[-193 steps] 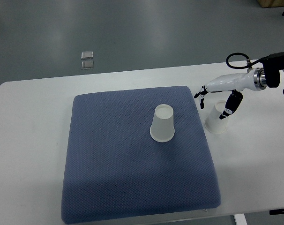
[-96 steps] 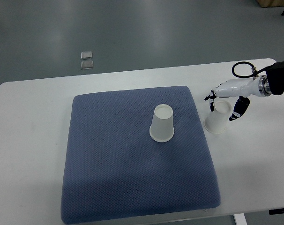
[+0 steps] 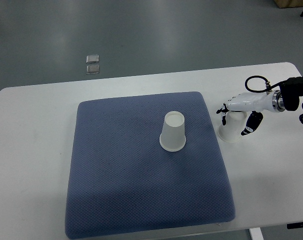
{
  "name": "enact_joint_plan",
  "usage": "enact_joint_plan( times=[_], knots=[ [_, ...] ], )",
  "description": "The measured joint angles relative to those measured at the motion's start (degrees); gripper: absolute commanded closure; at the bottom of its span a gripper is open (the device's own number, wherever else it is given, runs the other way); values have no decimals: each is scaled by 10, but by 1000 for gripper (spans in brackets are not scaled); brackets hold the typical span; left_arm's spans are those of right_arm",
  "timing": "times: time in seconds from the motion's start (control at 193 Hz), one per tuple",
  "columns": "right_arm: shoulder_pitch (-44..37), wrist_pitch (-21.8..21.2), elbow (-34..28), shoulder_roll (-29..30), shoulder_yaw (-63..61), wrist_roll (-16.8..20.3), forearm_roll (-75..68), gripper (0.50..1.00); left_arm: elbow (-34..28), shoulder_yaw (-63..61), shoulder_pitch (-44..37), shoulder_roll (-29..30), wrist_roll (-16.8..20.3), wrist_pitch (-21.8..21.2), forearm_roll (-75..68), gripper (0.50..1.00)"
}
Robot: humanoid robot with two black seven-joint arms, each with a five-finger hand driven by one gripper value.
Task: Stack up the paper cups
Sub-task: 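Close the right hand fingers around the upside-down white cup, then lift the held cup and carry it over the cup on the pad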
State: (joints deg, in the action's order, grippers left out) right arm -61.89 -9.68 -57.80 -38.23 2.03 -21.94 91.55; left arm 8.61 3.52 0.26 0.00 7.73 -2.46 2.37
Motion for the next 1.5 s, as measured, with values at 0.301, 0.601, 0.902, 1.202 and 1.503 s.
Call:
enact_joint_plan(
  times=[0.301,0.601,0.902,1.202,1.503],
  knots=[
    [1,5,16,10,0,-4,7,762,0,0,0,0,0,0,0,500],
    [1,5,23,20,3,-6,21,877,0,0,0,0,0,0,0,500],
    [-7,3,25,23,5,-8,21,881,0,0,0,0,0,0,0,500],
    [-31,-2,22,20,4,-11,18,881,0,0,0,0,0,0,0,500],
    [-115,-43,15,5,0,-25,11,879,0,0,0,0,0,0,0,500]
  ],
)
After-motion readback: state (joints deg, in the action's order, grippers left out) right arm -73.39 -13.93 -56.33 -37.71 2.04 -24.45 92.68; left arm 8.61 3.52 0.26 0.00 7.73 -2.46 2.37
